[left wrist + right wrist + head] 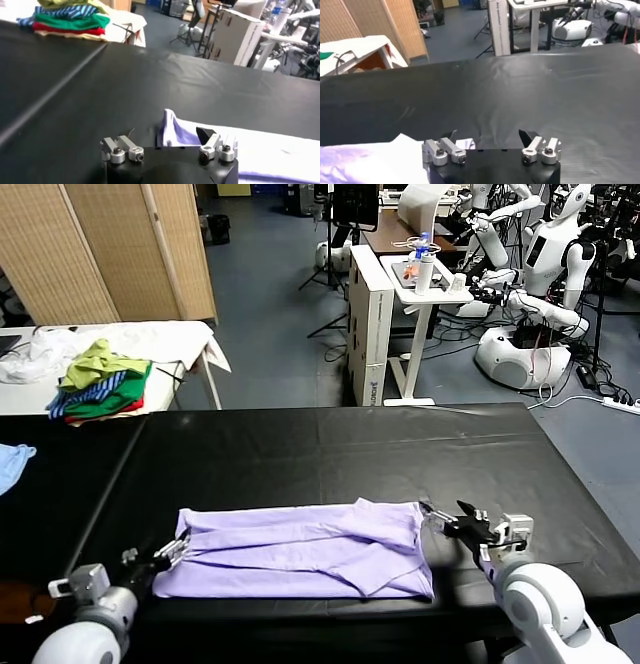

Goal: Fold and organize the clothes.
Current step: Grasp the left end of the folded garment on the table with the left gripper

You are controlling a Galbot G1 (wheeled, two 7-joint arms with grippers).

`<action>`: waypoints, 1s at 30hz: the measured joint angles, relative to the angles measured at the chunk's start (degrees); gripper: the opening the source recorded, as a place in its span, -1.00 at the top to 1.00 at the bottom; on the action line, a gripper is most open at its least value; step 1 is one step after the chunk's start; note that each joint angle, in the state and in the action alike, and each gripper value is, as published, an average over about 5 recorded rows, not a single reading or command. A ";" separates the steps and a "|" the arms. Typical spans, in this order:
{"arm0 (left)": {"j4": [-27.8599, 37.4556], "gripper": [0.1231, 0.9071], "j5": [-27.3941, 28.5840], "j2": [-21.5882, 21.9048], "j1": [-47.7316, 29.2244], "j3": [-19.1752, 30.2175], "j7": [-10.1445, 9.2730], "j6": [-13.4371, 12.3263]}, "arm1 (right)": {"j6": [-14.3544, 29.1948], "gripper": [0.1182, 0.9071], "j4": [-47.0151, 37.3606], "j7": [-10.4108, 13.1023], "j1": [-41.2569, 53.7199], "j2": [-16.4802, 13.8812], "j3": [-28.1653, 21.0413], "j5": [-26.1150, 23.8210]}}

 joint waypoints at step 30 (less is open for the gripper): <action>2.74 0.77 -2.12 -7.16 0.64 0.25 0.28 -2.10 | 0.62 -1.00 1.17 -0.45 -0.75 -0.11 0.83 -1.02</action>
